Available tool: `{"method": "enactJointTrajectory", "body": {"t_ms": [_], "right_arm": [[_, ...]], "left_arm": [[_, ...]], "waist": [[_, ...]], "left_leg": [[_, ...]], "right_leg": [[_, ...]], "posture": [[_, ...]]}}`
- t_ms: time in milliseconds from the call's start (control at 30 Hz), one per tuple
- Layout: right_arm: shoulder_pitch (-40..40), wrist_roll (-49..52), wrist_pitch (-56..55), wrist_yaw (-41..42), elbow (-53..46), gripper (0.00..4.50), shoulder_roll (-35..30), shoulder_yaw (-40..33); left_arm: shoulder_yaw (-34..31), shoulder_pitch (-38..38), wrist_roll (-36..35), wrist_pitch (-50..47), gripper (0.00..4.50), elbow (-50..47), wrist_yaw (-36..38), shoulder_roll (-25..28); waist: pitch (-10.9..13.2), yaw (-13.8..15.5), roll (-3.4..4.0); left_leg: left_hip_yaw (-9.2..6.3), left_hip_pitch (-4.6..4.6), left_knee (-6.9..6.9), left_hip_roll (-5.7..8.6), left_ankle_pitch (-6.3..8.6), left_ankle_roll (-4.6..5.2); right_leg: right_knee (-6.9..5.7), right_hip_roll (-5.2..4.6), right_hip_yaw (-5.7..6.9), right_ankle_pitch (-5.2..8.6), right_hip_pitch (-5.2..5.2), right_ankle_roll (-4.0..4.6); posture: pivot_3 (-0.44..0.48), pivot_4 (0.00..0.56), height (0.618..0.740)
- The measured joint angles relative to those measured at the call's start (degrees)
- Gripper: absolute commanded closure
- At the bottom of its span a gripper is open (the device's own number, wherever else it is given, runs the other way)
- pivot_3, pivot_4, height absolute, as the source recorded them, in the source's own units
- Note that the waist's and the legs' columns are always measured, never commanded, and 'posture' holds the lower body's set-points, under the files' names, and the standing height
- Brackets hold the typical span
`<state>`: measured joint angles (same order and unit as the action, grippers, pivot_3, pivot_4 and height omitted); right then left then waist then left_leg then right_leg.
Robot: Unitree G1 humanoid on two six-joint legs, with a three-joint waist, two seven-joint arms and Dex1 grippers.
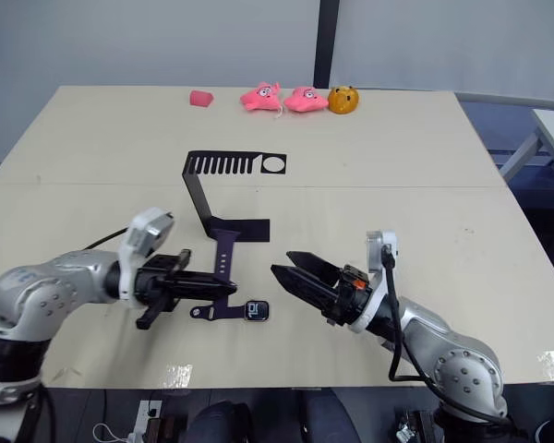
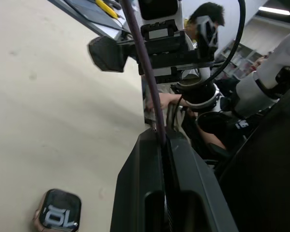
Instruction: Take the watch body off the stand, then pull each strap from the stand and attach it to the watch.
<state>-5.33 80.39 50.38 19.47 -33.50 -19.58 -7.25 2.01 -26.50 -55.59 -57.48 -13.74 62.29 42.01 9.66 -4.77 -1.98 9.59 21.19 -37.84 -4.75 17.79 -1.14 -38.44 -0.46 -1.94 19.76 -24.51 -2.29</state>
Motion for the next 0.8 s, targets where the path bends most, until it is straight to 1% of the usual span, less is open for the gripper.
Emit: {"method": "enactJointTrajectory", "body": {"t_ms": [100,200,400,533,567,600,633,667,700,800], "right_arm": [[-0.1,1.3,-1.3,-3.6,0.0,0.04,1.1,0.9],[-0.7,1.2,-2.5,-5.5,0.0,0.04,2.2,2.8],[-2.6,-0.7,-4.1,-6.6,0.2,0.04,4.2,6.7],[-4.0,-1.1,-4.4,-6.6,0.4,0.04,4.8,7.8],[-4.3,-1.2,-4.4,-6.6,0.6,0.56,4.9,8.2],[-4.6,-1.4,-4.4,-6.6,0.8,0.85,5.0,8.6],[-4.7,-1.4,-4.5,-6.6,1.0,1.46,5.0,8.9],[-4.8,-1.4,-4.5,-6.6,1.2,1.74,5.0,8.9],[-4.8,-1.4,-4.7,-6.6,1.5,2.17,5.3,8.9],[-5.0,-1.4,-5.5,-6.6,2.2,2.17,6.1,8.9]], "left_arm": [[0.5,-0.7,-0.1,-2.1,4.5,1.3,-1.5,-2.8],[0.5,-1.0,-0.4,-4.0,4.5,1.3,-3.3,-4.5],[0.2,-1.2,-0.4,-4.6,4.5,1.5,-5.7,-7.3],[0.2,-1.2,-0.4,-4.8,4.5,1.4,-7.0,-8.5],[0.1,-1.2,-0.4,-4.9,4.5,1.4,-7.4,-8.6],[0.1,-1.1,-0.4,-5.0,4.5,1.3,-7.5,-8.8],[0.1,-0.9,-0.4,-4.9,4.5,1.2,-7.6,-8.9],[0.1,-0.8,-0.4,-4.9,4.5,1.1,-7.5,-8.9],[-0.1,-0.4,-0.5,-4.8,4.5,1.0,-7.5,-9.0],[-1.0,0.1,-0.6,-4.5,4.5,0.9,-7.6,-9.5]], "waist": [[0.0,-0.1,0.0],[0.0,0.0,0.0],[0.0,0.0,0.0],[0.0,0.1,0.0],[0.0,0.1,0.0],[0.0,0.1,0.0],[0.0,0.1,0.0],[0.0,0.1,0.0],[0.0,0.0,0.0],[0.0,0.1,0.0]], "left_leg": [[-0.01,0.0,0.01,-0.02,-0.01,-0.02],[-0.03,0.0,0.0,-0.02,-0.02,-0.02],[-0.04,0.01,-0.01,-0.01,-0.02,-0.01],[-0.05,0.02,-0.02,-0.01,-0.02,-0.02],[-0.05,0.02,-0.02,-0.01,-0.02,-0.01],[-0.05,0.02,-0.02,-0.01,-0.02,-0.02],[-0.05,0.01,-0.02,-0.02,-0.02,-0.02],[-0.05,0.02,-0.02,-0.02,-0.02,-0.02],[-0.05,0.02,-0.02,-0.02,-0.02,-0.02],[-0.06,0.02,-0.02,-0.01,-0.02,-0.01]], "right_leg": [[-0.03,0.02,-0.01,0.01,-0.03,-0.01],[-0.04,0.01,-0.01,0.01,-0.02,-0.01],[-0.04,0.01,-0.01,0.01,-0.02,-0.02],[-0.04,0.0,0.0,0.01,-0.02,-0.02],[-0.04,0.0,0.0,0.01,-0.02,-0.02],[-0.04,0.0,0.0,0.01,-0.02,-0.02],[-0.04,0.01,0.0,0.01,-0.02,-0.01],[-0.04,0.0,0.0,0.01,-0.02,-0.02],[-0.04,0.0,0.0,0.01,-0.02,-0.02],[-0.05,0.0,0.01,0.01,-0.02,-0.02]], "posture": [[0.0,0.15,0.74],[0.0,0.15,0.74],[0.0,0.15,0.74],[0.0,0.15,0.74],[0.0,0.15,0.74],[0.0,0.15,0.74],[0.0,0.15,0.74],[0.0,0.15,0.74],[0.0,0.15,0.74],[0.0,0.15,0.74]]}}
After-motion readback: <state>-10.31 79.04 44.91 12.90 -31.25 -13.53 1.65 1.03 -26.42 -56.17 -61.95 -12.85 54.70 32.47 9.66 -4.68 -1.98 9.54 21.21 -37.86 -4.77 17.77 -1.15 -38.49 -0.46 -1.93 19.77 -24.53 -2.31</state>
